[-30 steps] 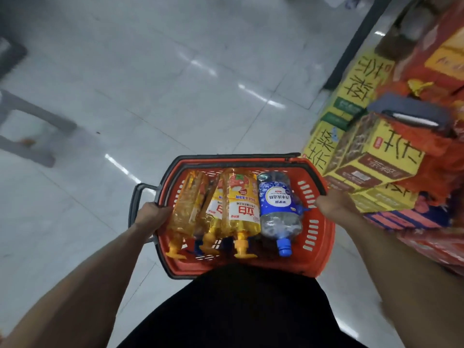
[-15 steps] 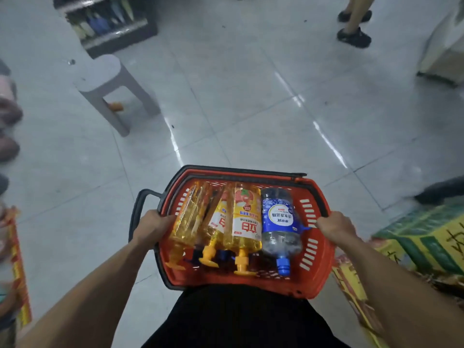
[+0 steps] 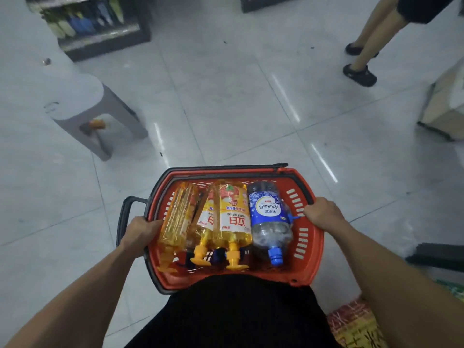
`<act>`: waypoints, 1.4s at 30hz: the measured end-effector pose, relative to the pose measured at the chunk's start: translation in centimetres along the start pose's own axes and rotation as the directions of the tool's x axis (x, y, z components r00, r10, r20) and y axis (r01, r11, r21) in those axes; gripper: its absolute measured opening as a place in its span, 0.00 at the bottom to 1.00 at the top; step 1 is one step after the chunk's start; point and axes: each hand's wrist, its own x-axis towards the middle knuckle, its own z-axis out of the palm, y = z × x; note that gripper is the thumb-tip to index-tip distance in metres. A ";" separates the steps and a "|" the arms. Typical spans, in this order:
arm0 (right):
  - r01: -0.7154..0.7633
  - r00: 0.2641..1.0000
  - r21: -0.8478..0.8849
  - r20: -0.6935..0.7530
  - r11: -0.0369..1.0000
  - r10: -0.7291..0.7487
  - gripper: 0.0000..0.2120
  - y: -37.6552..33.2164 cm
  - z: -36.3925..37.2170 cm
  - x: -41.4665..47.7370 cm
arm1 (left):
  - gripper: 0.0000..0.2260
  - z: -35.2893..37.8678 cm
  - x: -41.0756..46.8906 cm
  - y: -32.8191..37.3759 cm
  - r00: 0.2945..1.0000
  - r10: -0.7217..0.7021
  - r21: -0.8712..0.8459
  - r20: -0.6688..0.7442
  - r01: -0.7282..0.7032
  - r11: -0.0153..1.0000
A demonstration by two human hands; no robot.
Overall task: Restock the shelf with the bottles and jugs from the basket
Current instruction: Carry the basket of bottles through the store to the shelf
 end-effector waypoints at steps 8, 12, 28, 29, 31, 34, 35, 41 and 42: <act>0.098 0.994 -0.029 0.061 0.995 -0.096 0.16 -10.7 -12.0 17.9 | 0.18 1.1 8.0 17.4 0.996 -0.024 -0.028 -0.087 0.022 0.999; 0.148 0.987 -0.032 0.060 0.988 -0.146 0.17 -15.6 -19.1 25.6 | 0.15 1.6 10.8 26.5 0.994 -0.044 -0.047 -0.101 0.039 0.998; 0.131 0.991 -0.104 0.018 0.986 -0.130 0.16 -38.8 -37.0 49.7 | 0.19 -2.9 32.4 56.9 0.999 -0.005 -0.115 -0.033 0.001 0.993; 0.121 0.993 -0.108 0.021 0.987 -0.119 0.16 -41.1 -38.5 51.0 | 0.17 -3.6 34.1 58.9 1.000 -0.006 -0.121 -0.028 0.003 0.993; 0.133 0.991 -0.116 0.021 0.984 -0.132 0.17 -44.8 -41.1 53.7 | 0.14 -5.1 36.5 63.4 1.000 0.007 -0.113 -0.026 -0.010 0.994; 0.122 0.993 -0.101 0.018 0.987 -0.121 0.18 -49.9 -44.3 57.3 | 0.11 -7.6 39.5 69.7 1.000 -0.012 -0.094 -0.025 0.009 0.995; 0.116 0.993 -0.097 0.013 0.988 -0.115 0.18 -51.5 -45.1 58.7 | 0.12 -8.4 40.7 71.6 0.999 -0.010 -0.086 -0.033 0.008 0.996; 0.172 0.985 -0.118 0.000 0.978 -0.174 0.18 -62.8 -50.9 68.3 | 0.17 -11.1 48.8 82.0 0.997 -0.037 -0.117 -0.068 0.029 0.993; 0.189 0.982 -0.122 -0.003 0.974 -0.191 0.18 -65.0 -52.0 70.4 | 0.18 -11.5 50.5 84.2 0.995 -0.042 -0.130 -0.088 0.031 0.991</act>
